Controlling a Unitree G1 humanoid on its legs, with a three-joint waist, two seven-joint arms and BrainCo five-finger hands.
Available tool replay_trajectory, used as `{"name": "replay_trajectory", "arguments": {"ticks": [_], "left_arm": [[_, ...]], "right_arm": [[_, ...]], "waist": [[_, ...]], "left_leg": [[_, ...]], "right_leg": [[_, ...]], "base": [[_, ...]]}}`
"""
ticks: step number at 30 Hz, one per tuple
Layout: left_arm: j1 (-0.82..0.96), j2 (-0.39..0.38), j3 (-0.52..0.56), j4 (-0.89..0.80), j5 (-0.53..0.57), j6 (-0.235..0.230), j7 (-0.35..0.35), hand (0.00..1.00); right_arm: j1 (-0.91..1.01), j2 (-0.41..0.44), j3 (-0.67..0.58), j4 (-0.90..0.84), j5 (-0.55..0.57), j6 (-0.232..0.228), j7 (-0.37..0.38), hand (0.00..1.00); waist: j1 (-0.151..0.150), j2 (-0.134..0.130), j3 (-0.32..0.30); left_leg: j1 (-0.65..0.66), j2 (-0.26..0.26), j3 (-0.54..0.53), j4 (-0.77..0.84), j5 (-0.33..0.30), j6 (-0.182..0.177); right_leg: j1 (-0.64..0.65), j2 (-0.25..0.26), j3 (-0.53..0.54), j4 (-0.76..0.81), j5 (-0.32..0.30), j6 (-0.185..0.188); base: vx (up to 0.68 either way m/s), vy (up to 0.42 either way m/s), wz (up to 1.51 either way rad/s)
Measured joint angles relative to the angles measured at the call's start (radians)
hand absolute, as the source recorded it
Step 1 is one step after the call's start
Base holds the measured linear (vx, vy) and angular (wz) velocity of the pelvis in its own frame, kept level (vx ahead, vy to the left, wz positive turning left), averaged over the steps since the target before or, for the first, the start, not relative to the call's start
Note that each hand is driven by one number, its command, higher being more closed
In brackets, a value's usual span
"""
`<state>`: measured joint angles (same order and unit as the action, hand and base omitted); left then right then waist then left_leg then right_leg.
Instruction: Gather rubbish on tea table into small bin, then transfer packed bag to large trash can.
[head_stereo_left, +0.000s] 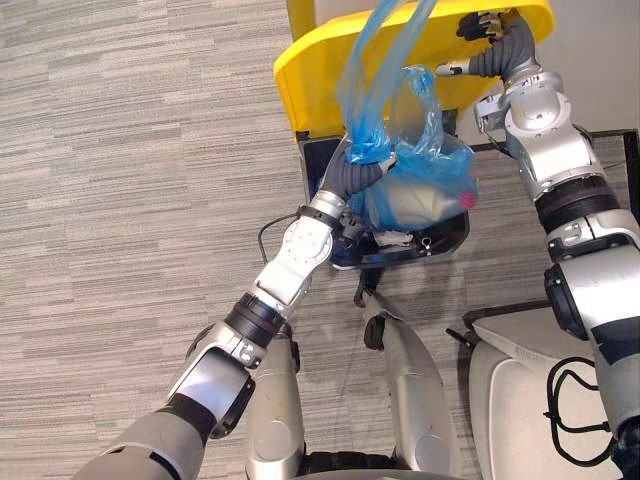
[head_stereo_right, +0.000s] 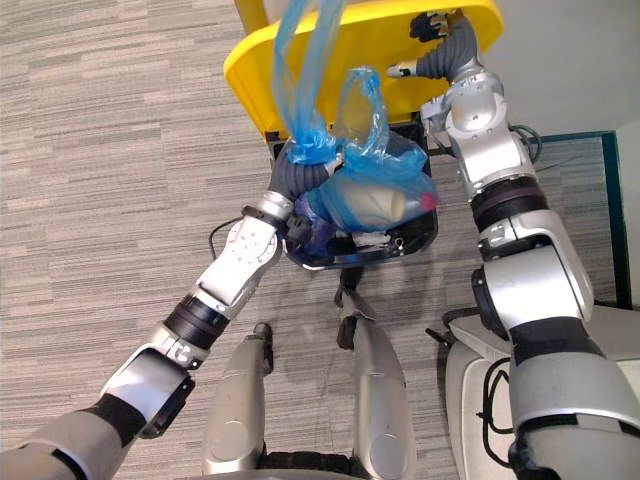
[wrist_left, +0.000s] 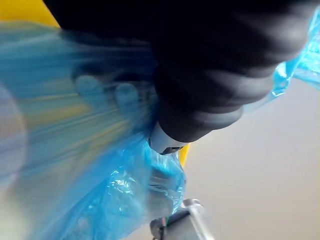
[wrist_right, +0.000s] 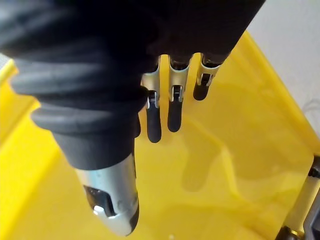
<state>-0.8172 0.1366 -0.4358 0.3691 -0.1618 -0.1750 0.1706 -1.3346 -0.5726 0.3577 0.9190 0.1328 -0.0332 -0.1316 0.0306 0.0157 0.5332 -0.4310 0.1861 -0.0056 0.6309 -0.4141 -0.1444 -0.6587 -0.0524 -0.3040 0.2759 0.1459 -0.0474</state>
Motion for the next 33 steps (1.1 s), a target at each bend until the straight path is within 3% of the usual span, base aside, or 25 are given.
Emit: {"name": "replay_trajectory", "arguments": {"ticks": [13,24,25,33], "left_arm": [[-0.104,-0.015,-0.003,0.305,0.055,0.041,-0.019,1.00],[-0.097,-0.040,0.093,0.447,0.175,0.090,-0.018,1.00],[-0.096,-0.040,0.094,0.448,0.183,0.092,-0.018,0.00],[-0.060,-0.080,0.126,0.449,0.213,0.104,-0.017,0.00]], "right_arm": [[0.043,0.049,-0.001,-0.113,-0.015,0.001,-0.005,0.00],[0.072,0.123,-0.005,-0.219,-0.015,0.001,-0.039,0.00],[0.072,0.130,-0.006,-0.237,-0.015,0.001,-0.040,0.00],[0.072,0.163,-0.006,-0.329,-0.016,0.001,-0.040,0.00]], "waist": [[-0.017,0.000,0.000],[-0.017,0.000,-0.001],[-0.017,0.000,-0.001],[-0.018,0.000,-0.003]], "left_leg": [[-0.027,0.014,0.037,-0.011,0.001,-0.003],[-0.088,0.045,0.066,0.045,-0.009,-0.007],[-0.094,0.046,0.069,0.047,-0.009,-0.007],[-0.094,0.070,0.092,0.050,-0.011,-0.008]], "right_leg": [[-0.050,0.011,0.024,0.000,0.000,0.000],[-0.095,0.026,0.020,0.004,0.010,-0.013],[-0.101,0.027,0.021,0.004,0.010,-0.013],[-0.109,0.044,0.025,0.004,0.010,-0.013]], "base": [[0.05,-0.012,-0.06],[0.00,-0.011,-0.03],[0.00,-0.026,-0.07],[0.01,-0.028,-0.05]]}}
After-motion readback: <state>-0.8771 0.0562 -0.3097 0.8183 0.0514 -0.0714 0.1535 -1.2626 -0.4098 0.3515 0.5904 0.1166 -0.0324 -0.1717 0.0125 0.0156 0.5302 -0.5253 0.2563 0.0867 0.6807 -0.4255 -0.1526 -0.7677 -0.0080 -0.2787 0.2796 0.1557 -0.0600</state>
